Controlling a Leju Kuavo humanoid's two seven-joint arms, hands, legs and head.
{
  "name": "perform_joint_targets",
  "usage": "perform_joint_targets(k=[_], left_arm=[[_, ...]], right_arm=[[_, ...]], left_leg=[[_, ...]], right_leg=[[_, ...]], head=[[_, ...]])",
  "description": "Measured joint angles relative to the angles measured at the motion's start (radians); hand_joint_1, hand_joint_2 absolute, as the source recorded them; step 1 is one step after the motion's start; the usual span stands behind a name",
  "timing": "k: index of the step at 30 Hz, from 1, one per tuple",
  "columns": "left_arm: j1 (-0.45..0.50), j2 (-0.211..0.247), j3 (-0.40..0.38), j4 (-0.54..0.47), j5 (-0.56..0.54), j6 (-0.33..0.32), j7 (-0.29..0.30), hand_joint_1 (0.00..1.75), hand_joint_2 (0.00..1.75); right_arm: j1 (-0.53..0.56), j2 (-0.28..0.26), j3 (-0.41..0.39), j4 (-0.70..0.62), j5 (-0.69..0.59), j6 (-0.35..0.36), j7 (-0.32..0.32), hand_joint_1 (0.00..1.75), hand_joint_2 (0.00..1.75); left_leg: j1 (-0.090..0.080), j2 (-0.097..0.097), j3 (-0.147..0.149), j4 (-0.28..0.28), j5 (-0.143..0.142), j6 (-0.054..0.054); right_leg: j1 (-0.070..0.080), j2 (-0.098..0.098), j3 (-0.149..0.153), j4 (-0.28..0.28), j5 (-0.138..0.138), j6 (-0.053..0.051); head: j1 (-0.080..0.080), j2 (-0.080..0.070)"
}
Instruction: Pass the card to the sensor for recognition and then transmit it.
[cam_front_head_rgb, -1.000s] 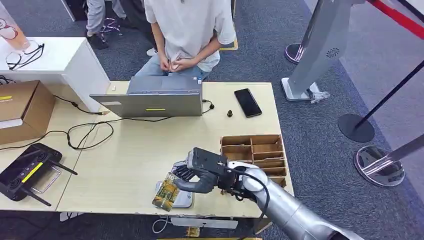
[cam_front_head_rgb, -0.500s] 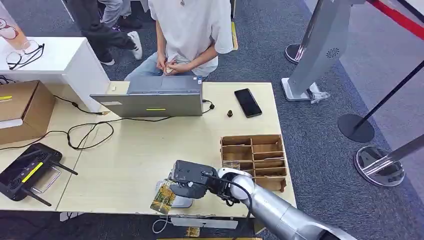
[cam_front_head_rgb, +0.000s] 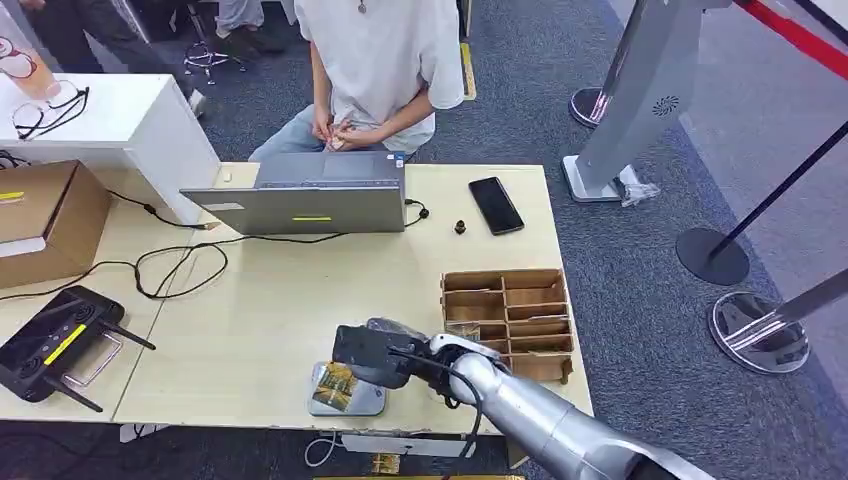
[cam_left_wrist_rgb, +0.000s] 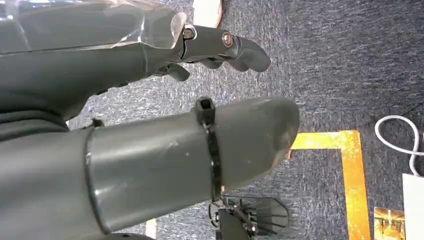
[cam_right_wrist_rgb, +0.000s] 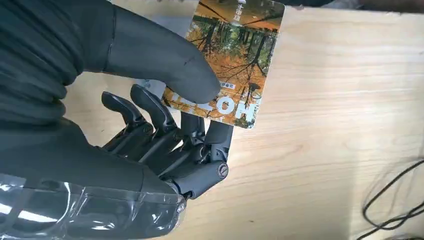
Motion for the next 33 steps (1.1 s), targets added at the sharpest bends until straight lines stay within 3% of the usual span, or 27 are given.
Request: perform_joint_targets(k=[15,33], left_arm=[[-0.004,0.000,-0.017,0.000,-0.012,-0.013,0.014,0.00,0.00],[-0.015,-0.005,-0.024,0.000,-0.022,-0.020,0.024,0.00,0.00]], right_arm=[[-0.002,0.007,0.023,0.037,0.050,-0.009,0.016,1.75,1.75],[-0.003,0.064,0.039,0.103,0.067,-0.018,0.026,1.75,1.75]], left_leg=[[0.000,0.000,0.000,0.000,0.000,0.000],[0.000,0.000,0.000,0.000,0.000,0.000]], right_leg=[[0.000,0.000,0.000,0.000,0.000,0.000],[0.000,0.000,0.000,0.000,0.000,0.000]], head=[[0.000,0.000],[0.000,0.000]])
